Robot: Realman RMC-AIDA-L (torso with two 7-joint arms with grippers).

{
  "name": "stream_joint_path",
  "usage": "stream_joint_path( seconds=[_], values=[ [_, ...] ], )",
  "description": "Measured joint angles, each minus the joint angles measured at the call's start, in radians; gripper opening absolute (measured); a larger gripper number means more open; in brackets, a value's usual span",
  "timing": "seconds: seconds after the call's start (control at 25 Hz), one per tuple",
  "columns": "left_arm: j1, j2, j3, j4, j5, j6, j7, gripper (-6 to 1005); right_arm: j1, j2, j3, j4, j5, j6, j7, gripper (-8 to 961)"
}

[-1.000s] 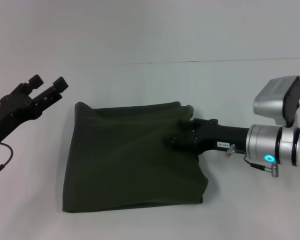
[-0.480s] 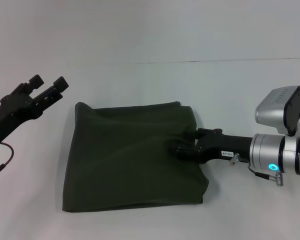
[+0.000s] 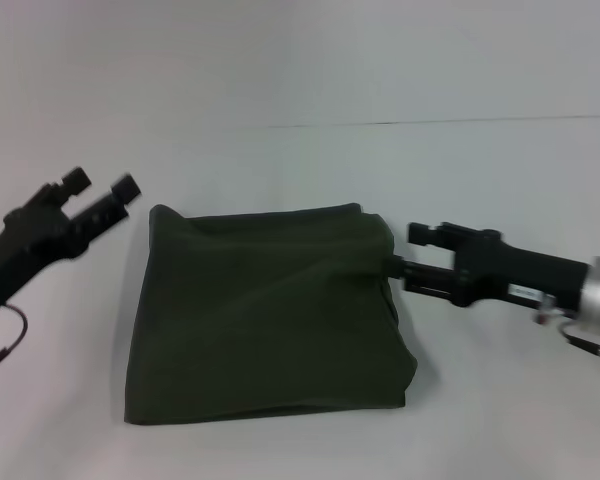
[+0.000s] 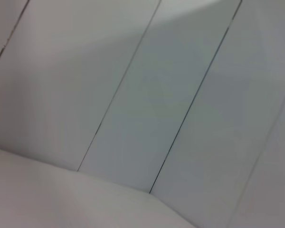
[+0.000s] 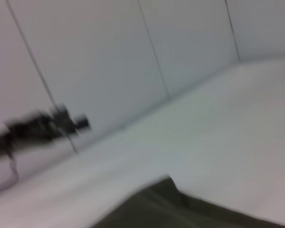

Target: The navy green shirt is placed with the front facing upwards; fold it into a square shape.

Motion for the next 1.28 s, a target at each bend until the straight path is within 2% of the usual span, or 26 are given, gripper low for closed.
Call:
stream_joint_path(
  seconds=[0.16,0.32,0.56,0.88,1.28],
  values=[
    [0.033,0.002,0.017,0.027,0.084,0.064,0.096,941,-0.092,-0.004,-0.001,-0.1,0.014,-0.166,-0.017,778],
    [0.069,0.003,0.017,0.06,0.205,0.143,0.187,940,-0.175,-0.004,0.0,-0.139,0.015,-0.273,-0.094,778],
    [0.101,-0.001,0.014,0.092,0.372,0.194,0.239,934,-0.257,0.0,-0.014,-0.111,-0.005,-0.307,-0.258,780],
    [0.151,-0.007,-0.043,0.082,0.402,0.21,0.373,934,-0.283,0.001,-0.009,-0.056,-0.068,-0.248,-0.31,779],
    [0.167,-0.007,-0.047,0.086,0.414,0.241,0.38,934,-0.277,0.001,-0.004,-0.051,-0.064,-0.222,-0.323,779]
  ],
)
